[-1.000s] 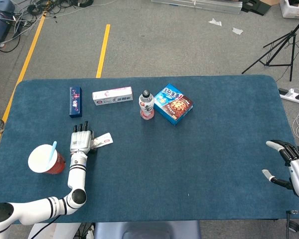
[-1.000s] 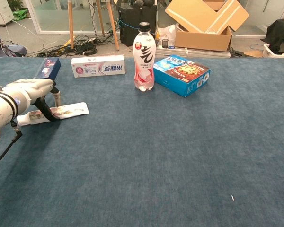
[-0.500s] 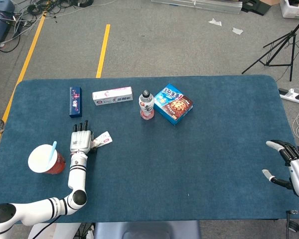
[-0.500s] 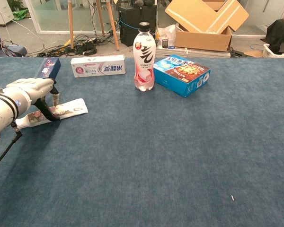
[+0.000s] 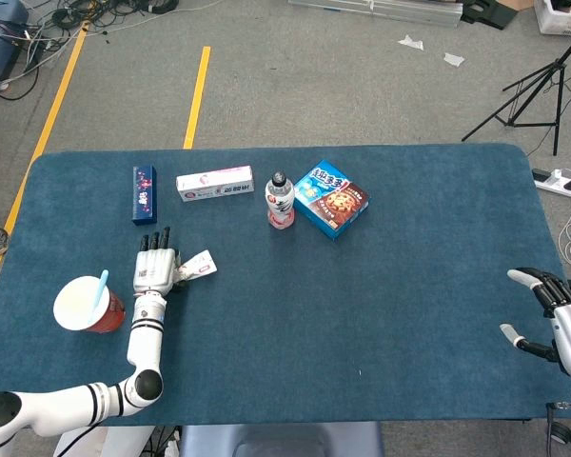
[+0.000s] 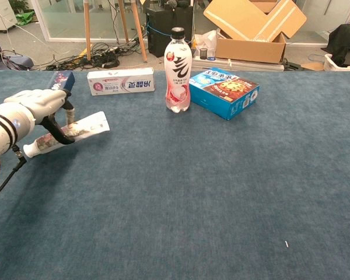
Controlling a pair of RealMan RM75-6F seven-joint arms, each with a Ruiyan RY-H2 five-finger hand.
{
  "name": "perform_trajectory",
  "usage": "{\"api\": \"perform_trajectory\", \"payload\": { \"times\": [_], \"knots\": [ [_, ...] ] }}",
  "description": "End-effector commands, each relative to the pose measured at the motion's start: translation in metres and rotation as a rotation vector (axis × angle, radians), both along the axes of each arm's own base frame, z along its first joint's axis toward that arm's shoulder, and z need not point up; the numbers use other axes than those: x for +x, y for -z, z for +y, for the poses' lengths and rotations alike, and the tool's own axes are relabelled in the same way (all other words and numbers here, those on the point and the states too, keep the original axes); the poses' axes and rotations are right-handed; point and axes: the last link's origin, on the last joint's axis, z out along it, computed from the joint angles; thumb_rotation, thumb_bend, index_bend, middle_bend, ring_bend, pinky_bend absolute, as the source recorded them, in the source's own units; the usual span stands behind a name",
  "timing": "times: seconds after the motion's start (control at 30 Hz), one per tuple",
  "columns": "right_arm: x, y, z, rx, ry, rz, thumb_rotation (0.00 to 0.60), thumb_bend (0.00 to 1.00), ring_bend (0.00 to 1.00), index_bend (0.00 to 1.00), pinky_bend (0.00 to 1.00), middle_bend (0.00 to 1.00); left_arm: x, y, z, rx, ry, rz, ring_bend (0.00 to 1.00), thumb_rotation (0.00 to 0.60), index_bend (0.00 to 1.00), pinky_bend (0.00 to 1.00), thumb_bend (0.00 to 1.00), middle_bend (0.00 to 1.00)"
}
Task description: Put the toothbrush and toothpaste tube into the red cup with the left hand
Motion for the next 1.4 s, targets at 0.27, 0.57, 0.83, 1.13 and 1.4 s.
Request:
{"api": "perform_trajectory", "payload": {
  "times": [0.27, 0.57, 0.83, 1.13, 1.4],
  "knots": [
    [0.001, 0.002, 0.0, 0.006, 0.0, 0.006, 0.6, 0.12, 0.22, 0.26, 0.6, 0.24, 0.013, -0.02, -0.016, 0.054, 0.071, -0.087, 0.0, 0.6, 0.68, 0.0, 0.23, 0.03],
    [0.0, 0.002, -0.001, 0.007, 0.002, 0.007, 0.6, 0.12, 0.22, 0.26, 0.59, 0.24, 0.025, -0.032, -0.026, 0.063, 0.093, -0.182, 0.0, 0.6, 0.68, 0.0, 0.23, 0.04],
    [0.001, 0.002, 0.0, 0.005, -0.001, 0.003, 0.6, 0.12, 0.22, 0.26, 0.6, 0.24, 0.046, -0.045, -0.039, 0.059, 0.125, -0.271, 0.0, 0.6, 0.68, 0.0, 0.23, 0.04],
    [0.001, 0.001, 0.0, 0.007, -0.003, 0.003, 0.6, 0.12, 0.22, 0.26, 0.6, 0.24, 0.075, -0.066, -0.054, 0.03, 0.151, -0.363, 0.0, 0.6, 0.68, 0.0, 0.23, 0.04],
    [0.001, -0.001, 0.002, 0.004, -0.006, -0.003, 0.6, 0.12, 0.22, 0.26, 0.6, 0.24, 0.089, -0.097, -0.064, 0.084, 0.188, -0.375, 0.0, 0.6, 0.69, 0.0, 0.23, 0.05]
  ]
}}
